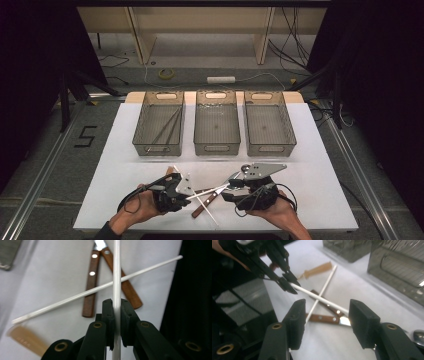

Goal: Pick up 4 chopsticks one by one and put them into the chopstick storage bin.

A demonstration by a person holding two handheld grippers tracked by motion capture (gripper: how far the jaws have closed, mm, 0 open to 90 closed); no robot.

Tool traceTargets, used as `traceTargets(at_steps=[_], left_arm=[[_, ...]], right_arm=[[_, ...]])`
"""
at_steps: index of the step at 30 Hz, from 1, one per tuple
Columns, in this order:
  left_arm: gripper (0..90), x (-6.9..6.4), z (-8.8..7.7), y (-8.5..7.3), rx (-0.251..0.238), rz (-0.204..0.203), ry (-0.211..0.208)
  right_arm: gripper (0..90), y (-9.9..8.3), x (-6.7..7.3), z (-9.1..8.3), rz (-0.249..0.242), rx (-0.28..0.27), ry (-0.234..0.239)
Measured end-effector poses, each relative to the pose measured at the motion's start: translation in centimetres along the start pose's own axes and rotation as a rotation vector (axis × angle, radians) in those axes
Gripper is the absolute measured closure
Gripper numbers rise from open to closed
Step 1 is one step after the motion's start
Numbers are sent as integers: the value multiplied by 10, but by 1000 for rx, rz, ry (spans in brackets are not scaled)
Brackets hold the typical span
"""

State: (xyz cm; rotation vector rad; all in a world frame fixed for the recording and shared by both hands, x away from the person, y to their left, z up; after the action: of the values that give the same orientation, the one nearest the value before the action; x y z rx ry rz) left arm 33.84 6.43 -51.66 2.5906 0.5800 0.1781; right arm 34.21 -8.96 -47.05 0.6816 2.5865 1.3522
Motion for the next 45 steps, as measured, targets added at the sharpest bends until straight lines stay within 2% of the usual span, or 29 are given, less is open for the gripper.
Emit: traceTargets(at_steps=[8,12,16,17,22,25,33,37,40,43,45], left_arm=[[830,16,-8,-1,-25,-66,54],[830,25,-11,0,-44,-127,78],[830,37,-15,0,-60,-180,106],[830,41,-16,-1,-62,-203,106],[830,56,-22,0,-100,-290,113],[830,66,-26,2,-121,-323,127],[830,94,-32,7,-151,-382,169],[830,108,-35,9,-159,-416,182],[830,120,-39,11,-171,-444,193],[830,134,-44,17,-205,-484,208],[830,144,-47,20,-208,-493,219]], right_arm=[[454,6,-9,-8,45,-57,-41],[416,5,-12,-9,75,-68,-58],[389,4,-16,-8,88,-72,-96],[384,3,-16,-8,91,-75,-100],[358,-1,-16,-5,88,-60,-143],[347,-3,-14,-2,85,-48,-166],[335,-8,-9,4,85,-29,-187],[322,-10,-6,7,79,-24,-184],[316,-10,-4,7,80,-24,-182],[316,-11,-3,7,78,-24,-179],[316,-11,-2,7,76,-27,-176]])
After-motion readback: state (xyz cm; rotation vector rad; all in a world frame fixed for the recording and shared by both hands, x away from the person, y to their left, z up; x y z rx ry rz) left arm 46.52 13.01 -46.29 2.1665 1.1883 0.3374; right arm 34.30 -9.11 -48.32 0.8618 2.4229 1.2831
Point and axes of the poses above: each handheld gripper's, and its own axes: z roughly forward along the jaws, y roughly out of its top, x roughly to its left, the point moved 10 cm from there along z, roughly forward along the jaws, and after that the axes turned 7 degrees about -z, right-handed, at the moved point
